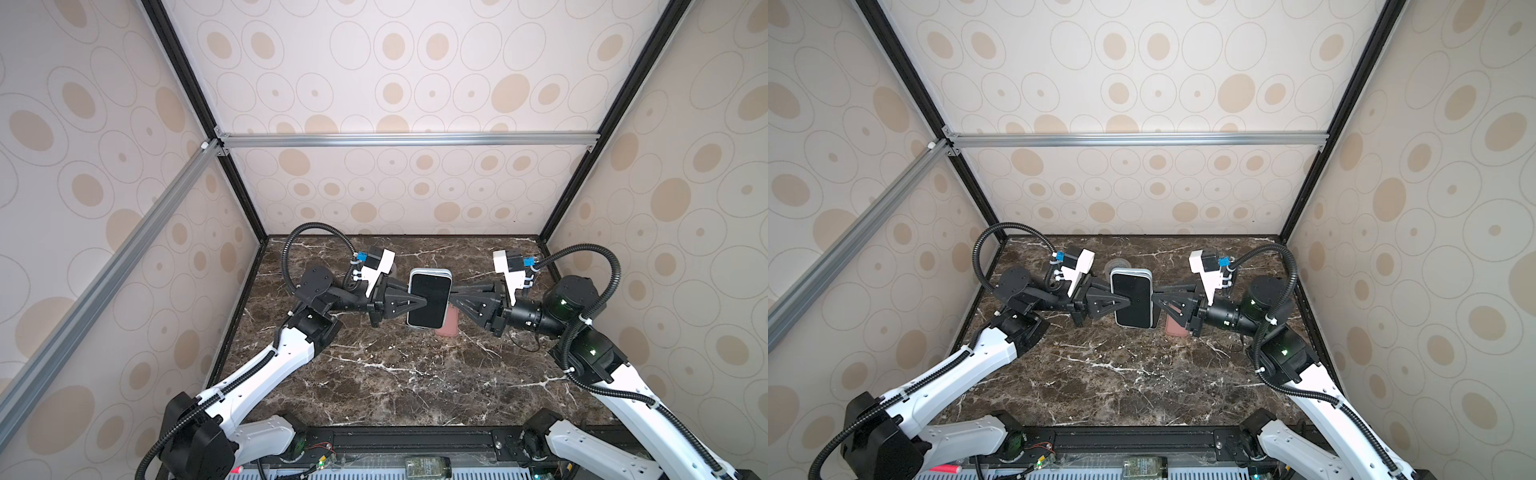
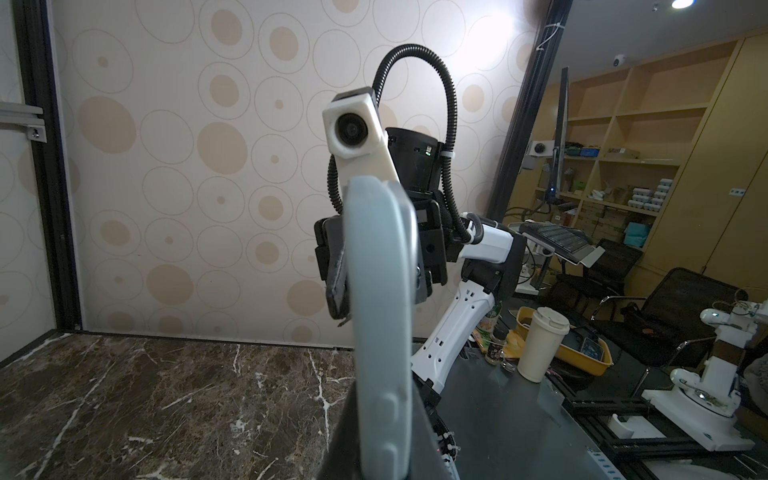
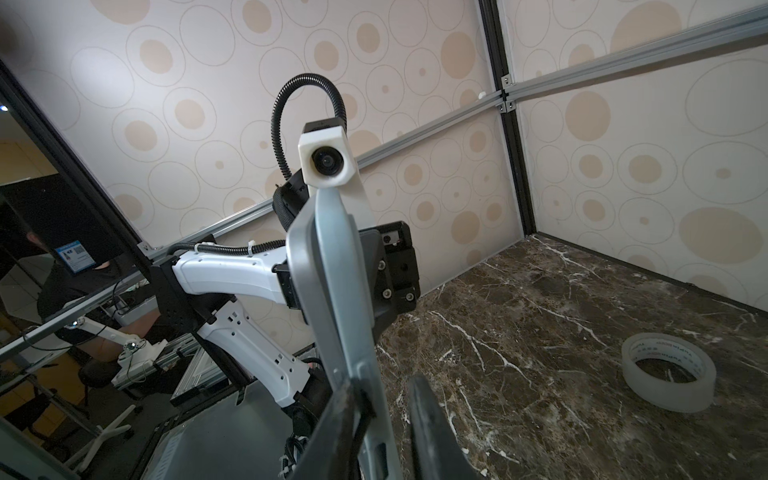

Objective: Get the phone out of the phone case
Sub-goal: 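Close the right gripper on the phone's far edge while the left gripper holds it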

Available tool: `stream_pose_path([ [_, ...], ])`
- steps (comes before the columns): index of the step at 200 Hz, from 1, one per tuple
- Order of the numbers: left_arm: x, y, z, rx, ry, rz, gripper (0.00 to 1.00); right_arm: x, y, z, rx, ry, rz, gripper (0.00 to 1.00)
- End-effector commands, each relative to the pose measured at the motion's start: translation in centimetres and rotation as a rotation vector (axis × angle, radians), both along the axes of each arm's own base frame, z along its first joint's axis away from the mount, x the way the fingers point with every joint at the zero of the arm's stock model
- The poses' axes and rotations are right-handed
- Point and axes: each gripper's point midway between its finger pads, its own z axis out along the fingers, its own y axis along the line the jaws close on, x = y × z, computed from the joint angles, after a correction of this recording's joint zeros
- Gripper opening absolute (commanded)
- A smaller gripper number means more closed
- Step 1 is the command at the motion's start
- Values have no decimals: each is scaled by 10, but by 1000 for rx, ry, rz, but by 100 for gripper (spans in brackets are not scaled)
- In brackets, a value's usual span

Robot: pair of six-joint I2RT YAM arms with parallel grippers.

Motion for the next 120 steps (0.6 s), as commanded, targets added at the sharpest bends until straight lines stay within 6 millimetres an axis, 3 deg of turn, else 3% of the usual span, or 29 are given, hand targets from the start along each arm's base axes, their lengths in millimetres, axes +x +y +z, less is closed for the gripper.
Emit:
stream_pose_path([
  [1, -16, 3, 32, -73, -125, -15, 0, -12, 6, -12, -34, -6, 77, 24],
  [40, -16, 2, 32, -71, -125, -18, 0, -22, 6, -12, -37, -16, 124, 24],
  [92, -22, 0, 31, -67, -123, -56, 0, 14, 1, -36, -132, 94, -57, 20],
  [120, -22, -1, 31, -64, -126, -57, 0, 22, -1, -40, -143, 108, -102, 19],
])
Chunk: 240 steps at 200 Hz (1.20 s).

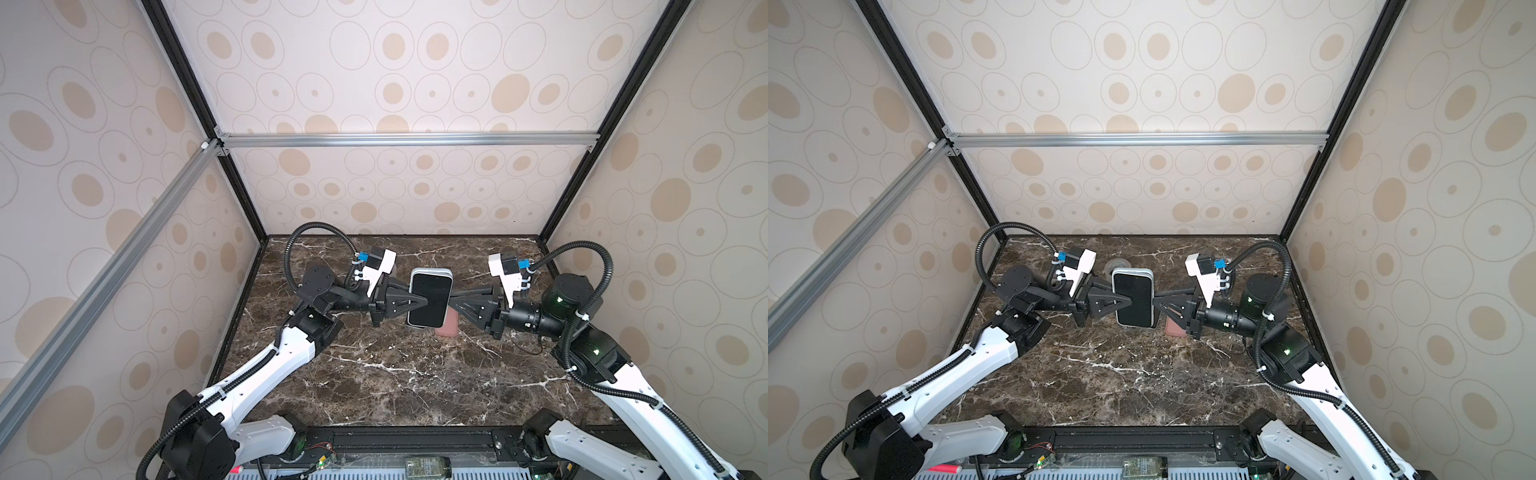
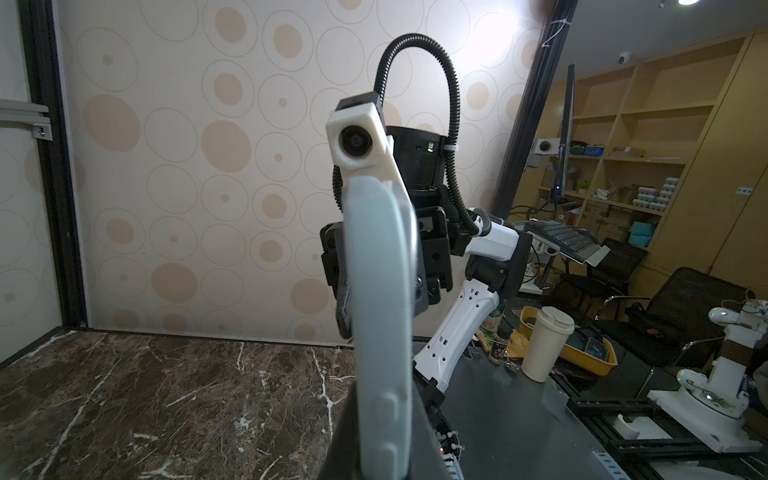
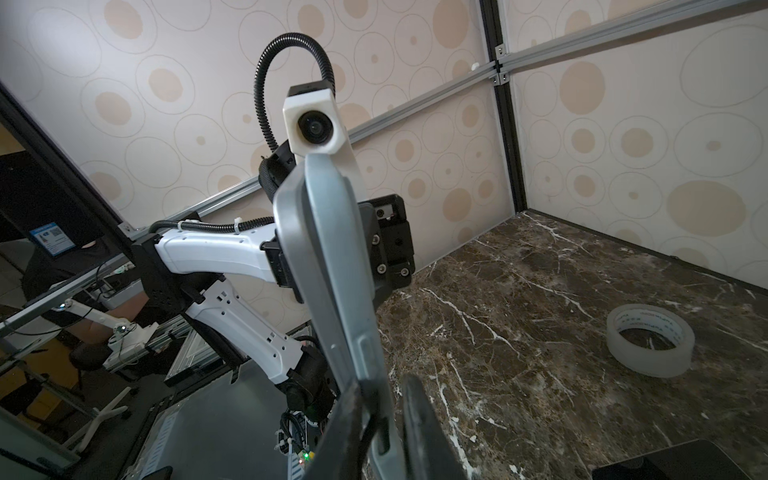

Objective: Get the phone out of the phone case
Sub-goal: 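Close the right gripper on the phone's far edge while the left gripper holds it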

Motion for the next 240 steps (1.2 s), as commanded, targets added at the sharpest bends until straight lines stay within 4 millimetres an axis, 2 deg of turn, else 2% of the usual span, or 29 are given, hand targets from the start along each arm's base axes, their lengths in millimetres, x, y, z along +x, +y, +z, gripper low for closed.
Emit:
stream_pose_path([
  [1, -24, 2, 35, -71, -131, -57, 0, 17, 1, -24, -70, 69, -70, 19],
  [59, -23, 0, 33, -67, -126, -62, 0, 17, 1, -31, -118, 85, -68, 19],
  [92, -21, 0, 31, -63, -121, -51, 0, -5, 11, -16, -44, 33, 77, 20],
  [103, -19, -1, 31, -61, -121, -38, 0, -7, 11, -13, -32, 23, 84, 20],
  [115, -19, -1, 31, -60, -122, -37, 0, -4, 6, -13, -33, 5, 39, 20],
  [148, -16, 1, 33, -59, -130, -1, 0, 9, -23, -7, -23, -62, -179, 20],
  [161, -14, 1, 33, -58, -127, 10, 0, 2, -28, 0, -6, -97, -185, 20],
  [178, -10, 1, 33, -61, -116, 28, 0, -13, -26, 7, 10, -131, -116, 22],
  [193, -7, 1, 34, -67, -101, 37, 0, -23, -20, 4, -15, -130, -45, 25],
  [214, -10, 2, 35, -81, -92, 11, 0, -26, -17, -6, -65, -108, -11, 25],
  [240, -13, 2, 34, -76, -98, -2, 0, -27, -16, -2, -44, -109, 1, 25],
])
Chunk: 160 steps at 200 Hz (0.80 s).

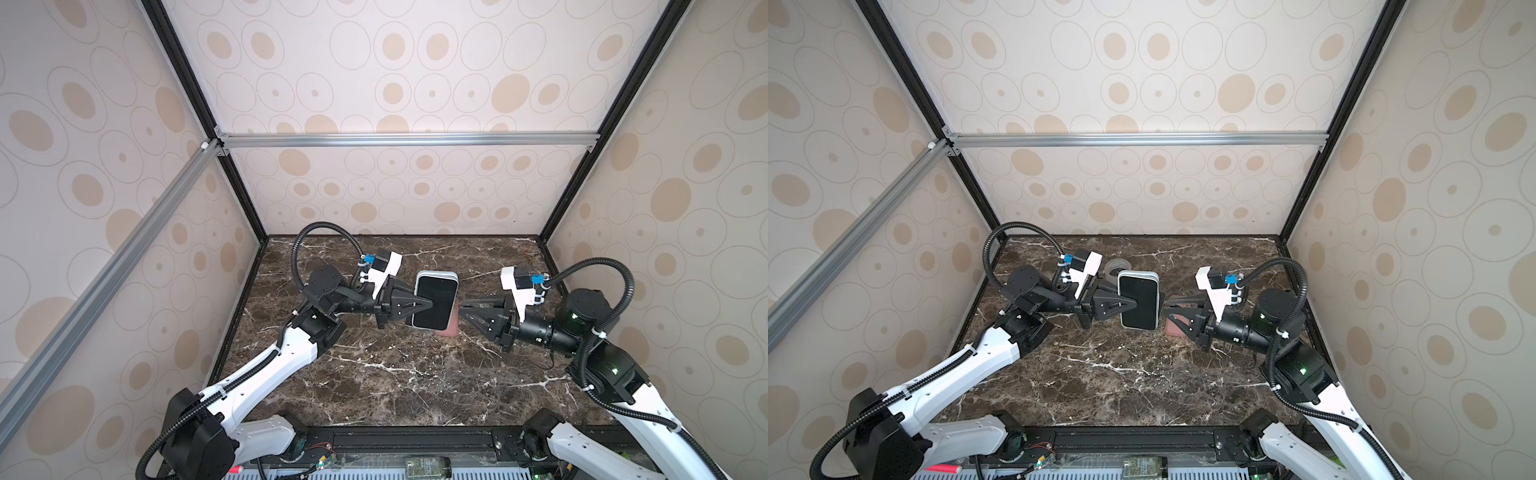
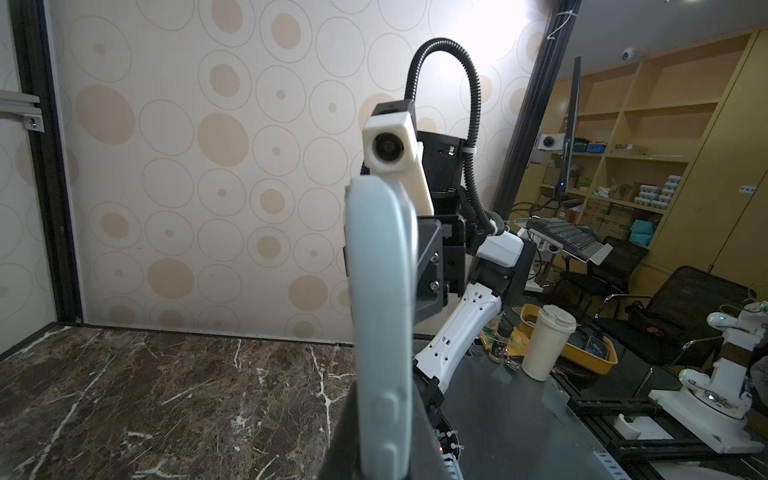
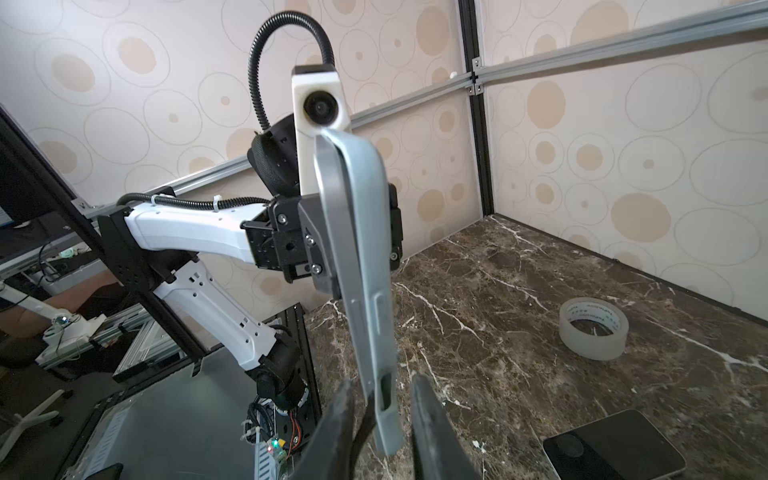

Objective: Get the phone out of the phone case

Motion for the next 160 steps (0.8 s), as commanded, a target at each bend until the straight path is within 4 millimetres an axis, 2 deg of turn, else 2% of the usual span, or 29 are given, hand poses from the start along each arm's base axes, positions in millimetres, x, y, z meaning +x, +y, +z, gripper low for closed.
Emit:
stream_pose_path([
  [1, -13, 9, 35, -81, -104, -12, 0, -9, 3, 6, -1, -23, 50, 25],
  [61, -16, 7, 28, -33, -120, -36, 0, -16, 9, 16, 14, -27, 119, 27],
  [94, -17, 8, 28, -32, -129, -39, 0, -13, 10, 9, -4, 0, 112, 26],
  [160, -24, 8, 30, -40, -138, -73, 0, 6, 11, -11, -60, 63, 38, 25],
])
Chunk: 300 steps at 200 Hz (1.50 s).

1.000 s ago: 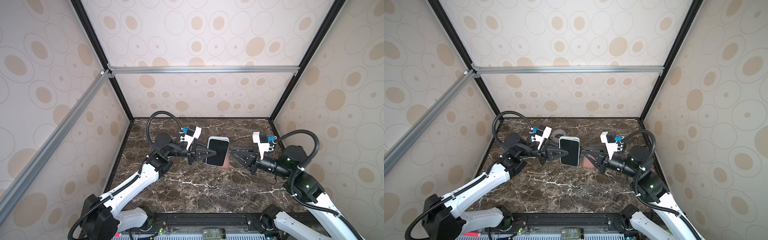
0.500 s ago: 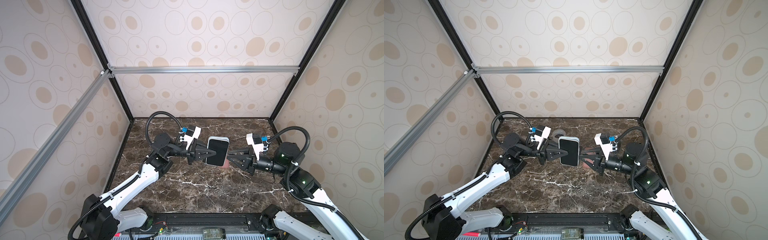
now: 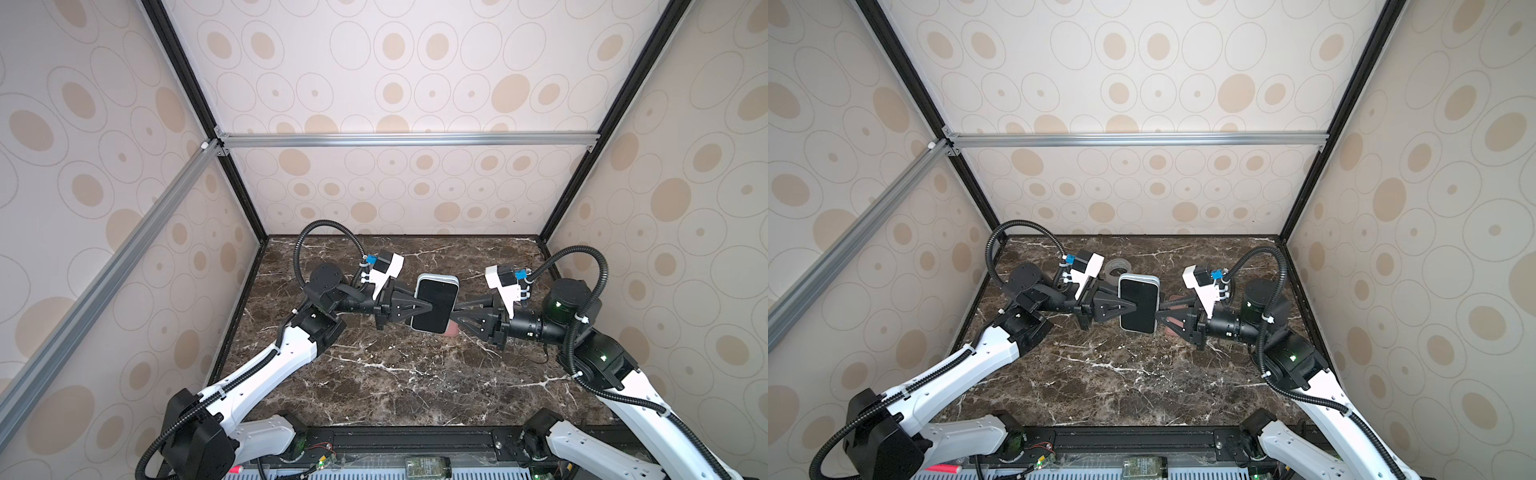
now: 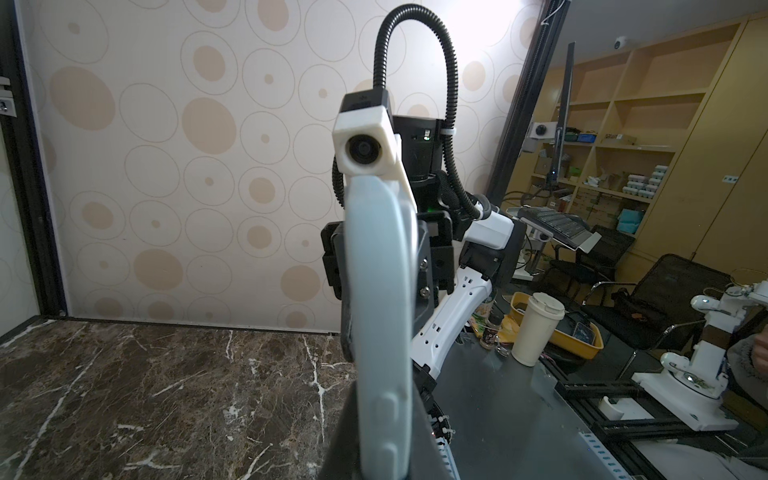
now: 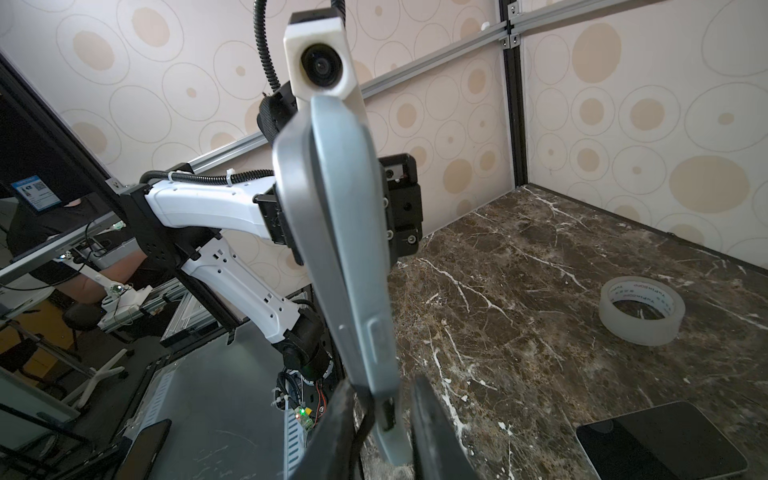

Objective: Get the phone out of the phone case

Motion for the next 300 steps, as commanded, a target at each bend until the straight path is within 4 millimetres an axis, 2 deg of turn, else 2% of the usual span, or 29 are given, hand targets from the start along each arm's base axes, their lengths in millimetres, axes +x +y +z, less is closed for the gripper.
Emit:
stream_pose_path([
  [1, -19, 9, 35, -74, -128, -38, 0, 6, -3, 0, -22, -11, -41, 25],
  [36, -20, 9, 34, -74, -129, -45, 0, 14, -10, -1, -28, -25, -115, 23],
  [85, -18, 8, 33, -72, -129, -39, 0, -15, -9, 27, 83, -140, -2, 26],
  [110, -19, 9, 34, -75, -129, -44, 0, -12, -14, 32, 88, -149, -45, 26],
  [178, -21, 6, 30, -60, -123, -61, 0, -10, -8, 32, 87, -115, -13, 26],
  [246, -24, 2, 27, -48, -122, -91, 0, 0, -5, 23, 49, -78, -35, 26],
  [300, -28, 0, 26, -43, -124, -115, 0, 25, -4, -8, -76, 31, -124, 25],
])
